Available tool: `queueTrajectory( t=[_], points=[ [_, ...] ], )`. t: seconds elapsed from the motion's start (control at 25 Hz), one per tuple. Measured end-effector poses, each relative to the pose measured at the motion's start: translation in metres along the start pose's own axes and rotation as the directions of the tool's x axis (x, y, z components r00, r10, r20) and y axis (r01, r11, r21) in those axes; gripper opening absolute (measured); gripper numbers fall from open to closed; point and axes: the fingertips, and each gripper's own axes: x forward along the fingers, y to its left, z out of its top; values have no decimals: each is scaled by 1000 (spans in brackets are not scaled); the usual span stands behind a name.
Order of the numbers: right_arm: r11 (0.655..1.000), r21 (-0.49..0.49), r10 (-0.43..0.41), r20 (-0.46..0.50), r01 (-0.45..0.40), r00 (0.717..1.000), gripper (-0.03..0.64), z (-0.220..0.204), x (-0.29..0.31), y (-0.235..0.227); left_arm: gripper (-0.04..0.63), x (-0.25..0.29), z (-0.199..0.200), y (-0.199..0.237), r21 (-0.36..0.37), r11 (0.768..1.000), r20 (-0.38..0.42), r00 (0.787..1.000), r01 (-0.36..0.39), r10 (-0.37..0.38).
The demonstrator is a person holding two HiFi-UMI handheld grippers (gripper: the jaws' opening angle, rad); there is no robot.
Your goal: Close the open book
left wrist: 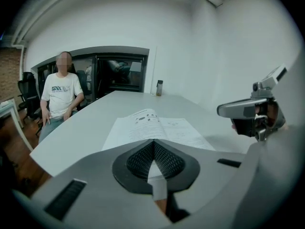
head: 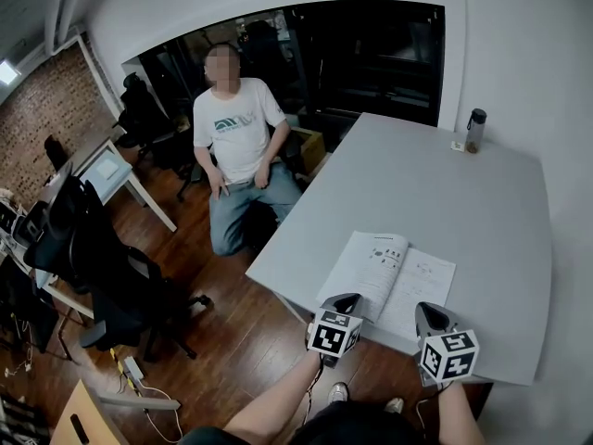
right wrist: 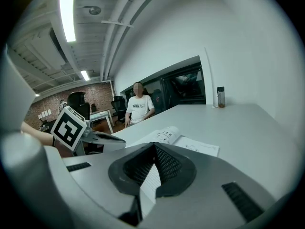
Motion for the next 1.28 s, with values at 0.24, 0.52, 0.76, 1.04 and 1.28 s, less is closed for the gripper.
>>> queueTrajectory(
  t=[0.24, 0.52, 0.76, 1.04, 1.28],
  points=[
    [1000, 2, 8, -19, -8, 1000, 3, -5, 14, 9, 5, 5, -27, 28, -39, 999, -71, 997, -30, 27],
    [1000, 12, -20, -32, 20, 999, 3, -10, 11, 4, 5, 16, -40, 10, -35, 999, -109, 994, 28, -31],
    [999, 15, -30, -29, 30, 999, 3, -12, 1, -3, 5, 19, -39, -10, -29, 998, -107, 993, 47, -50],
    [1000, 12, -28, -29, 28, 999, 3, -15, -12, -10, 5, 17, -33, -30, -23, 998, -94, 994, 59, -61],
    [1000, 7, -23, -31, 23, 999, 3, -18, -20, -15, 5, 18, -33, -45, -21, 998, -89, 994, 65, -67]
  ],
)
